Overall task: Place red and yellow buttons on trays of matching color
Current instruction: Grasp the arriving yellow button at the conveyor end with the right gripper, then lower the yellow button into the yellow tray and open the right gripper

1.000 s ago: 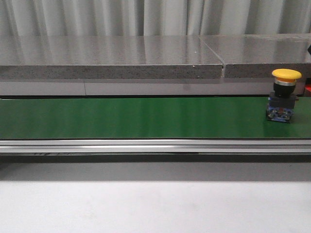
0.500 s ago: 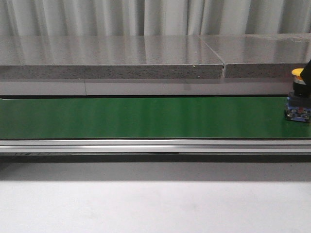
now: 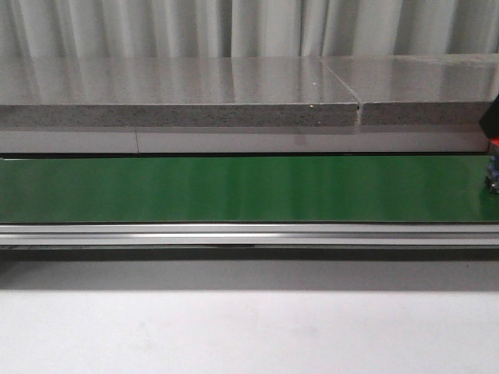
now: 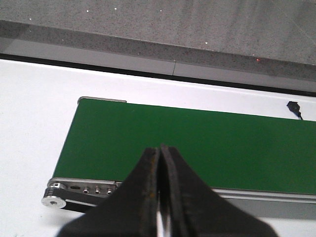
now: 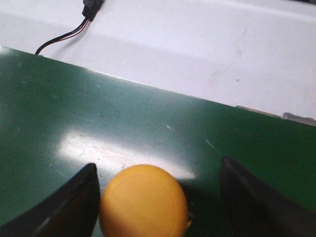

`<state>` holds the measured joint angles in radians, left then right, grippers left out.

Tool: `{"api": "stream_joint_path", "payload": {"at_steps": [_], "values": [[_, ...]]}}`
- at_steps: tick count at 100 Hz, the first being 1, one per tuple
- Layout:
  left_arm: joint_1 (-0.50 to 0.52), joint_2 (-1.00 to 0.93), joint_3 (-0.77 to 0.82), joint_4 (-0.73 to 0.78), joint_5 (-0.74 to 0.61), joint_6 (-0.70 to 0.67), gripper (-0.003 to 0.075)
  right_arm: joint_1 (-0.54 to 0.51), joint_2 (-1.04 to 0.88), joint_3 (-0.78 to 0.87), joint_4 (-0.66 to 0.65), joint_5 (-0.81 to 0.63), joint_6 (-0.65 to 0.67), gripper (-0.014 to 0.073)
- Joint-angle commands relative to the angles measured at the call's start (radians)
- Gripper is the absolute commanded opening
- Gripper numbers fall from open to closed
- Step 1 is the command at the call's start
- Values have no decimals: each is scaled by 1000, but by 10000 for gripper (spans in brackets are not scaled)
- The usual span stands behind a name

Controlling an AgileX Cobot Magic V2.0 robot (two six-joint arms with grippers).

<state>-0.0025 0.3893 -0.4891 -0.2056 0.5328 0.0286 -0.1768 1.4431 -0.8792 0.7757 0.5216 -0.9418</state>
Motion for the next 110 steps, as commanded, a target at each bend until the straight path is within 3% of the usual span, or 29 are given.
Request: {"api": "stream_joint_path", "payload": {"at_steps": [1,15,24,59,83,110], "values": [[-5,5,-24,-12,-72,-3,-19,0,-28,-23,41,-30,-12,440],[-5,5,-24,-12,-72,-3,-19,0,-15,-23,42,-21,-12,258],[-5,5,-24,-12,-72,-3,-19,0,-8,-23,42,-17,-7,207],[-5,5,-24,-12,-72,-3,-19,-26,-14,-85,41,65,62,204],[-5,5,-24,-12,-72,-3,-19,-161,-17,-170,6,206,187,204],[-5,5,-24,-12,-72,-3,-19,-334,-106,-177,-7,171,241,204]]}}
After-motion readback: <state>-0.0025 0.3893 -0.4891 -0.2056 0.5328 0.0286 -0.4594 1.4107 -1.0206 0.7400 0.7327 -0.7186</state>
